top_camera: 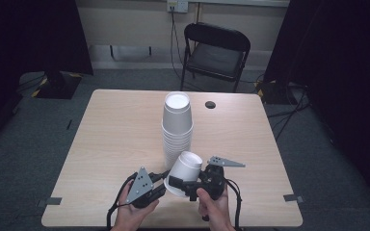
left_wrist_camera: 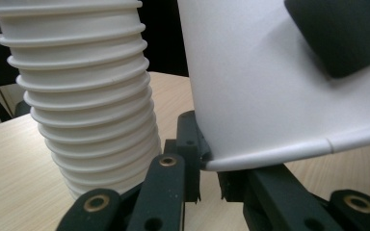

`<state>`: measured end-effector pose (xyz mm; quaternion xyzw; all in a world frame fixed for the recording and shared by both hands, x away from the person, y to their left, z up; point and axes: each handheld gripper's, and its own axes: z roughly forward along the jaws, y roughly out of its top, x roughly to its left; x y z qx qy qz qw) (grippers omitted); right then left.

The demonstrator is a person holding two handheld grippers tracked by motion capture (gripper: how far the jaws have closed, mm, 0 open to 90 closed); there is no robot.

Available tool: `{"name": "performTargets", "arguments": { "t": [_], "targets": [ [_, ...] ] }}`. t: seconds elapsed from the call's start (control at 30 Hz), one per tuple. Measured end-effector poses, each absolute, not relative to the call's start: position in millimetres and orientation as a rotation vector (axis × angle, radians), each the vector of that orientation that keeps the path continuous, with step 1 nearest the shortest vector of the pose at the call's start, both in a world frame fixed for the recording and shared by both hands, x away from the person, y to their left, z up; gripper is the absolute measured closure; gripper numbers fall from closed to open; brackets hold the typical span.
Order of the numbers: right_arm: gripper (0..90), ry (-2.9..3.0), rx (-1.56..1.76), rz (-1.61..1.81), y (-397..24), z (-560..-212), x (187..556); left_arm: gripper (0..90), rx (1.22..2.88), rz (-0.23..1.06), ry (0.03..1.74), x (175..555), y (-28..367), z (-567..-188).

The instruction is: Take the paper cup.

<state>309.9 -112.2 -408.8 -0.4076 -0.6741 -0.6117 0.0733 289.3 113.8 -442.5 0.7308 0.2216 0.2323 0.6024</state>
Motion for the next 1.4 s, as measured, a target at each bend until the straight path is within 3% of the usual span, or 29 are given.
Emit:
{"name": "performTargets", "arguments": {
  "t": [1.4],
  "targets": [
    [14.0,-2.075,-1.254,-1.996,-149.7,-386.4,323.3,82.5,1.843,0.248,0.568,293.7,128.9,-443.8]
  ]
}}
